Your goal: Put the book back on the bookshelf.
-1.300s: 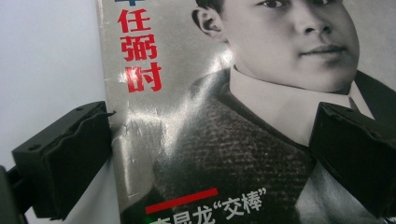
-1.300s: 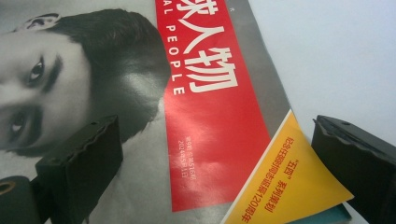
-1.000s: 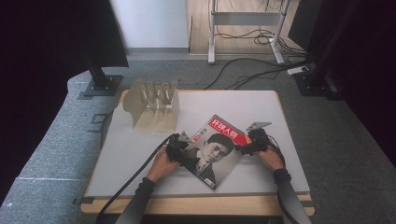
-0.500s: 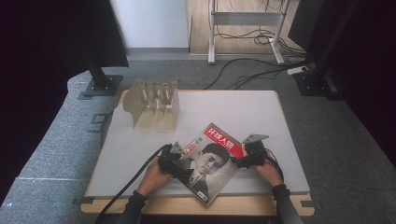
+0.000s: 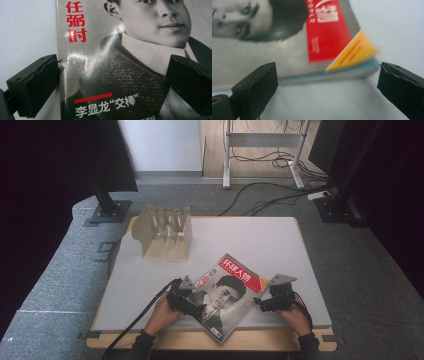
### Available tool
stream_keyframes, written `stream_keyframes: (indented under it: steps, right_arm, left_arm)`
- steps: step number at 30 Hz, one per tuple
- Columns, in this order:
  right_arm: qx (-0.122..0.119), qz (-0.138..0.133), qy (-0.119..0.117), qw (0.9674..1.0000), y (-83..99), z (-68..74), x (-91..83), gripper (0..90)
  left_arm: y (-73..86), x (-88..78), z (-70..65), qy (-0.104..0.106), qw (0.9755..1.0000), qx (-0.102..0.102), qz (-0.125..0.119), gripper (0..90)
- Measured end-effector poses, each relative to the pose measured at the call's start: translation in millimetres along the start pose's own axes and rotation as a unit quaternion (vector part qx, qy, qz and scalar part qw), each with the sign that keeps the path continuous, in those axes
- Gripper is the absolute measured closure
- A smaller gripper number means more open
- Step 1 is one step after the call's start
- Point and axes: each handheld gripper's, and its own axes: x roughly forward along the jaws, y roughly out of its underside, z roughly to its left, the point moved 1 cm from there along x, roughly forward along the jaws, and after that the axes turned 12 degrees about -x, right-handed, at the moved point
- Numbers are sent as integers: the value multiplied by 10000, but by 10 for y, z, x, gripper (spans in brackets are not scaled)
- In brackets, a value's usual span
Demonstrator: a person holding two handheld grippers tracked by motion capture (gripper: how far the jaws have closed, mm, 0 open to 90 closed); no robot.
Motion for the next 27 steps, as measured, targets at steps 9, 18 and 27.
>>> stream_keyframes:
  steps: [9,18,27]
  right_arm:
    - [-52,129,85,9999,30,6,11,0]
    - [115,197,-7,9997,-4,-76,76,0]
    - [197,227,33,9995,-89,-176,189,0]
  left_arm:
    - [65,-62,-141,36,9997,165,196,0]
    - [-57,-331,253,-404,9991,116,-55,0]
    - [-49,-186,626,-807,9963,-233,153,0]
